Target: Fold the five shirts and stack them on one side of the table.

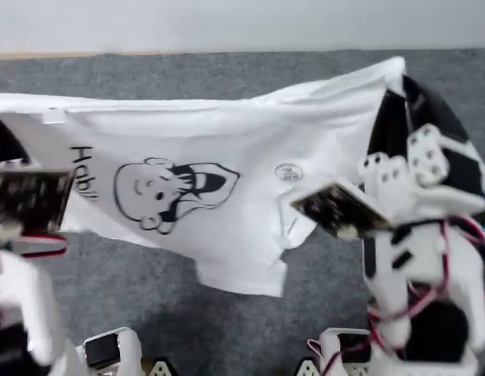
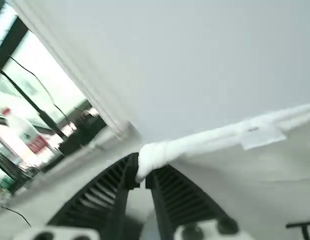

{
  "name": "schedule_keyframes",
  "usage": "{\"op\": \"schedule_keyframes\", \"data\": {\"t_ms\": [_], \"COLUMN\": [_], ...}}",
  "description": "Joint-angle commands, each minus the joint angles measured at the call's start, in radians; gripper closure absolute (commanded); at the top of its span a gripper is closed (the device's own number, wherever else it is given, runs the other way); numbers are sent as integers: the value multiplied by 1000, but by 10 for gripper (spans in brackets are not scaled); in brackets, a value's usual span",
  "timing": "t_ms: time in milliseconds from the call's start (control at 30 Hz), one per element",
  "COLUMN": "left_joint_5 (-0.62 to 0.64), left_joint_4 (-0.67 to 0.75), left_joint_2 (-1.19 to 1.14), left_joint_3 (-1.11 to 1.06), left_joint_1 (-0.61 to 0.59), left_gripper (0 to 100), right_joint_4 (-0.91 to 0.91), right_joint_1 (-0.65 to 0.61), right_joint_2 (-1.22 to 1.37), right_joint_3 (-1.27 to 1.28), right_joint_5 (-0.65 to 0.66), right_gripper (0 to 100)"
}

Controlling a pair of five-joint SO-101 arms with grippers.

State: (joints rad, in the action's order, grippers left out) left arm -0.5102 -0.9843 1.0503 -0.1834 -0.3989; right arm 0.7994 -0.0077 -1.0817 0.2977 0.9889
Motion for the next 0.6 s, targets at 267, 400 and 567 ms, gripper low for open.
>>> {"op": "schedule_keyframes", "data": {"t_ms": [267,400,567], "left_joint_5": [74,153,249], "left_joint_4": [-247,-321,-394], "left_joint_2": [2,2,2], "left_joint_3": [348,398,450], "left_joint_1": [127,130,130], "left_gripper": [997,997,997], "right_joint_4": [371,463,532], "right_joint_1": [-1,-5,-7], "right_joint_2": [-12,-12,-13], "right_joint_3": [-284,-311,-353], "right_joint_5": [-250,-338,-411], "right_gripper": [989,989,989]}}
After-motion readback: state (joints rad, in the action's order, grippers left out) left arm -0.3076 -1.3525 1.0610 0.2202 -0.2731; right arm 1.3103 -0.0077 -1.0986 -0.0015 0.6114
